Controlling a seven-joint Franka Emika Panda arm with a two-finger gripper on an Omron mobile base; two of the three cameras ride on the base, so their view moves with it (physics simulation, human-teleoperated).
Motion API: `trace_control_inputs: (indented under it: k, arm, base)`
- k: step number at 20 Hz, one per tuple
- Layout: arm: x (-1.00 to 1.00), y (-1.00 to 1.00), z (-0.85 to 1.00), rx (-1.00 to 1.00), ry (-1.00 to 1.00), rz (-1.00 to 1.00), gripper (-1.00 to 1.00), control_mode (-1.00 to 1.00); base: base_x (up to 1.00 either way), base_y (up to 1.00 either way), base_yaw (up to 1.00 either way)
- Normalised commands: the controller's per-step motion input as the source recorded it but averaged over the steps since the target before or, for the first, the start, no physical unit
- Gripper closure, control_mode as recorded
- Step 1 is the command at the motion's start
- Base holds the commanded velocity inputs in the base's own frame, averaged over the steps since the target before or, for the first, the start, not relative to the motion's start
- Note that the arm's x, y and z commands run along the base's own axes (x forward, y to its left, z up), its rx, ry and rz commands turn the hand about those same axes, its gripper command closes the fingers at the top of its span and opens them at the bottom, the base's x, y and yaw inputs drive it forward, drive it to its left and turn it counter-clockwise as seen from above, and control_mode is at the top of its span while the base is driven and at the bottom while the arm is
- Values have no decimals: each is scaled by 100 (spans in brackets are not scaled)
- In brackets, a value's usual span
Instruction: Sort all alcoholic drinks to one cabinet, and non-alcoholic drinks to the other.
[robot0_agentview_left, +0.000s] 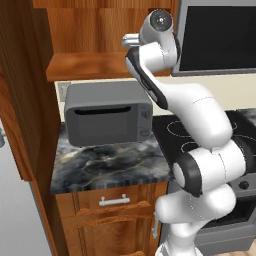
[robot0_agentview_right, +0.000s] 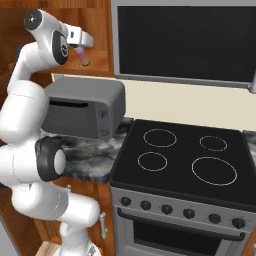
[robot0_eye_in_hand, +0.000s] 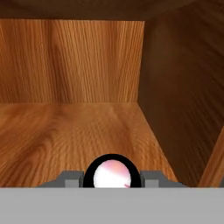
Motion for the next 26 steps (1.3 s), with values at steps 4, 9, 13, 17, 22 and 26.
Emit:
trace_control_inputs:
  k: [4,9,13,17,22,26]
  arm:
    - [46,-2,-36,0,0,0,100,-100]
    - [39,0,-35,0,0,0,100,-100]
    - [47,0,-3,0,-1,0,100,-100]
    - [36,0,-3,0,0,0,-100,-100]
    - [21,0,-1,0,0,0,-100,-100]
    - [33,0,0,0,0,0,-100,-100]
  base:
    - [0,0,0]
    - [0,0,0]
    - [0,0,0]
    - [0,0,0]
    - [0,0,0]
    - [0,0,0]
